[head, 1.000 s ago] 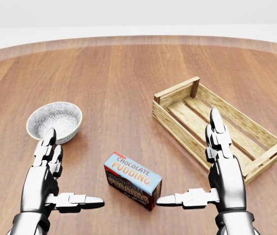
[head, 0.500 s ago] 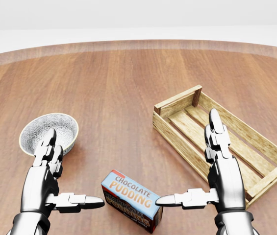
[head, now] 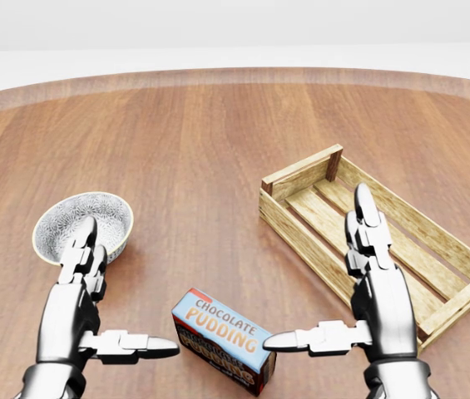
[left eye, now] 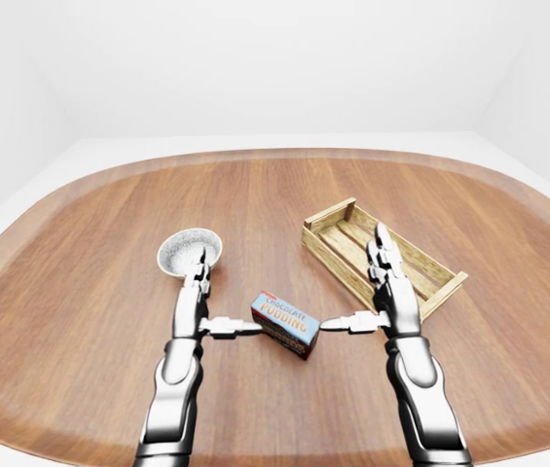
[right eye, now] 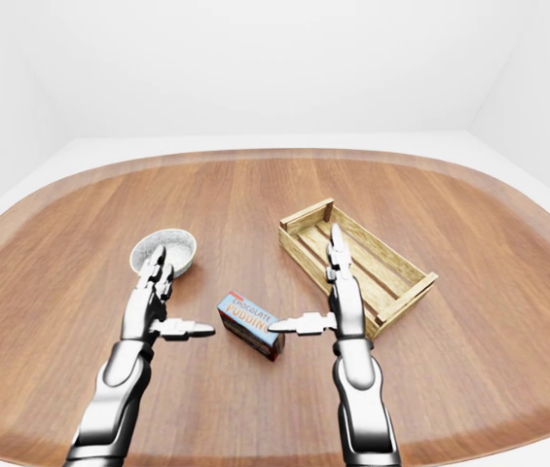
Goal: Pick up the chocolate pudding and put it in the tray.
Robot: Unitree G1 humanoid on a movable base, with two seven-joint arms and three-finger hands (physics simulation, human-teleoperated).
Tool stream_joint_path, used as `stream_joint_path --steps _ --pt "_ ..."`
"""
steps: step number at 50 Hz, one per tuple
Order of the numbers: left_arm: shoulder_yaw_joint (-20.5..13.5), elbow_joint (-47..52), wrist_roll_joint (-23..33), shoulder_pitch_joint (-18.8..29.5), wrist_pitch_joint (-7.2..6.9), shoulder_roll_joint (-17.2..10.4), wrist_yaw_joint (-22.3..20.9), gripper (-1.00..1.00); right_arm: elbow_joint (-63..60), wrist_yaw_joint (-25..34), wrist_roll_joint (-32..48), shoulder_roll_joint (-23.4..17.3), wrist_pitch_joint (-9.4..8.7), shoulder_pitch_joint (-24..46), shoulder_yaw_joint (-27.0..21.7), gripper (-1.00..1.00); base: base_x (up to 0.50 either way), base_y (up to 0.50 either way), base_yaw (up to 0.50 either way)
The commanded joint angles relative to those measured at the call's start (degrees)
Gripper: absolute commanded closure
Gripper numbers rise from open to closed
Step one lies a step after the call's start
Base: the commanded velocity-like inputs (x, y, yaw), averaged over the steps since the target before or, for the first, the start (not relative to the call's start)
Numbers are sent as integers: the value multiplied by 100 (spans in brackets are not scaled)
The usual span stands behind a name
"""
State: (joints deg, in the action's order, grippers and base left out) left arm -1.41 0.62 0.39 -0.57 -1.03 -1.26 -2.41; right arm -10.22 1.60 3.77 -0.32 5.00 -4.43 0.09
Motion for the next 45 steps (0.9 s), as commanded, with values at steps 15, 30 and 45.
stream_joint_path --steps 15,30,45 --pt "11 -307 122 70 261 19 -10 -100 -931 82 -621 37 0 -188 62 -100 0 0 0" --pt "7 -274 154 49 250 14 -46 -100 -1024 238 204 -50 0 -274 120 -100 0 0 0" --pt "22 -204 169 20 202 23 -43 -100 -1243 368 596 -63 0 -445 269 -100 0 0 0"
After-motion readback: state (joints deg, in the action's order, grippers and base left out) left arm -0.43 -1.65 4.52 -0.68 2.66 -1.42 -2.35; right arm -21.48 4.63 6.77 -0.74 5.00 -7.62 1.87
